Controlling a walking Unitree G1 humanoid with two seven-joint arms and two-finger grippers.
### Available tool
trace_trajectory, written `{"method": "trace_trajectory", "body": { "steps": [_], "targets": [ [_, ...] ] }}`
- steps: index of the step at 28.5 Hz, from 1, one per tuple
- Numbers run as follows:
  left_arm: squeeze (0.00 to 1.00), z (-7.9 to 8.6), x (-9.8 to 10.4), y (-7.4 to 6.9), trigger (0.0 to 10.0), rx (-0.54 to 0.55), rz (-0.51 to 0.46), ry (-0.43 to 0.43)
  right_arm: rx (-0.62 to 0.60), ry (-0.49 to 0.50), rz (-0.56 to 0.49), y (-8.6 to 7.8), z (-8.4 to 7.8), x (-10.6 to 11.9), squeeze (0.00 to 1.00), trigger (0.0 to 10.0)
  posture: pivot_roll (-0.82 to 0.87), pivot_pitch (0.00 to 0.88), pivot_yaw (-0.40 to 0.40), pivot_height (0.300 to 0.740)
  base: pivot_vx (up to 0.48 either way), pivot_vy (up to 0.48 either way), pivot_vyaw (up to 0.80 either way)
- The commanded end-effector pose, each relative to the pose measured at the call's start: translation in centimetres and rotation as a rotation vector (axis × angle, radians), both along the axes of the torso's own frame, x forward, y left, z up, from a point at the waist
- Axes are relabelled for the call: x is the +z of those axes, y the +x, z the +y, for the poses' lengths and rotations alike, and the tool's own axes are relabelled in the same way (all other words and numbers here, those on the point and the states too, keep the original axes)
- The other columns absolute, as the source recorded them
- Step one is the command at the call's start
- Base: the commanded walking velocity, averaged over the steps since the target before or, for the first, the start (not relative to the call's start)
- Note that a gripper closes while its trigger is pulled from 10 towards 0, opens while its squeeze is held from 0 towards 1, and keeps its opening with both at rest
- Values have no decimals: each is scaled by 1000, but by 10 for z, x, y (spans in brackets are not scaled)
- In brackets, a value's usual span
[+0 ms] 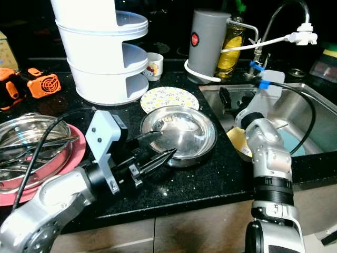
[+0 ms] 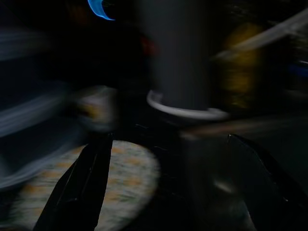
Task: Kitchen organization
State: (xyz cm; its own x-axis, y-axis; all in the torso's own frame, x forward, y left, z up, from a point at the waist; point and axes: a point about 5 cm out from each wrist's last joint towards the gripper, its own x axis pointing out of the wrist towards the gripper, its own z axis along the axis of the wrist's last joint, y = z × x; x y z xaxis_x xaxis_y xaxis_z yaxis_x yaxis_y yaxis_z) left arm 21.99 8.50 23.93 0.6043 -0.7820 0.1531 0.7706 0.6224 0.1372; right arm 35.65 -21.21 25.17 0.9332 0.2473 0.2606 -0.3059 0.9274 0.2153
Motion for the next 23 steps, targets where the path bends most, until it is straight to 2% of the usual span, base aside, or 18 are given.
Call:
{"method": "trace_trajectory", "body": {
  "steps": [1, 2, 3, 4, 6, 9, 10, 11, 12, 13, 15, 16, 17, 18, 20, 21, 23],
  "targets": [
    [0, 0, 1, 0, 10000, -1, -5, 5, 125, -11, -55, -6, 9, 10, 35, 10000, 37, 0, -96, 740, 0, 0, 0],
    [0, 0, 1, 0, 10000, 4, -7, 4, 231, -44, -85, -13, 16, 15, 604, 10000, 37, 0, -96, 740, 0, 0, 0],
    [0, 0, 1, 0, 10000, 4, -7, 4, 231, -44, -85, -13, 16, 15, 604, 10000, 37, 0, -96, 740, 0, 0, 0],
    [0, 2, 1, 1, 10000, 15, -8, 8, 352, -81, -103, -21, 22, 19, 1000, 10000, 37, 0, -98, 740, 0, 0, 0],
    [0, 11, 1, 3, 10000, 54, -10, 23, 535, -188, -109, -37, 25, 24, 1000, 10000, 42, 0, -103, 740, 0, 0, 0],
    [0, 14, 1, 3, 10000, 68, -10, 28, 581, -223, -103, -41, 24, 25, 1000, 10000, 42, 0, -103, 740, 0, 0, 0],
    [0, 19, 0, 4, 10000, 82, -10, 35, 675, -276, -86, -51, 25, 24, 1000, 10000, 43, 0, -104, 740, 0, 0, 0],
    [0, 19, 0, 4, 10000, 82, -10, 35, 675, -276, -86, -51, 25, 24, 1000, 10000, 43, 0, -104, 740, 0, 0, 0],
    [0, 23, 0, 4, 10000, 92, -9, 46, 812, -340, -67, -67, 29, 22, 290, 10000, 47, 0, -104, 740, 0, 0, 0],
    [0, 26, 0, 4, 10000, 100, -8, 56, 910, -367, -47, -77, 33, 22, 0, 10000, 47, 0, -102, 740, 0, 0, 0],
    [0, 31, 0, 4, 10000, 108, -6, 70, 1061, -450, -17, -92, 40, 23, 0, 10000, 50, 0, -102, 740, 0, 0, 0],
    [0, 31, 0, 4, 10000, 108, -6, 70, 1061, -450, -17, -92, 40, 23, 0, 10000, 50, 0, -102, 740, 0, 0, 0],
    [0, 31, -1, 4, 10000, 107, -5, 73, 1117, -500, 0, -97, 44, 23, 0, 10000, 51, 0, -102, 740, 0, 0, 0],
    [0, 31, -1, 4, 10000, 107, -5, 73, 1117, -500, 0, -97, 44, 23, 0, 10000, 51, 0, -102, 740, 0, 0, 0],
    [0, 28, -1, 3, 10000, 94, -3, 73, 1162, -597, 57, -101, 49, 16, 0, 10000, 54, 0, -102, 740, 0, 0, 0],
    [0, 28, -1, 3, 10000, 94, -3, 73, 1162, -597, 57, -101, 49, 16, 0, 10000, 54, 0, -102, 740, 0, 0, 0],
    [0, 25, -2, 2, 10000, 82, 1, 70, 1189, -690, 105, -104, 55, 9, 0, 10000, 54, 0, -102, 740, 0, 0, 0]
  ]
}}
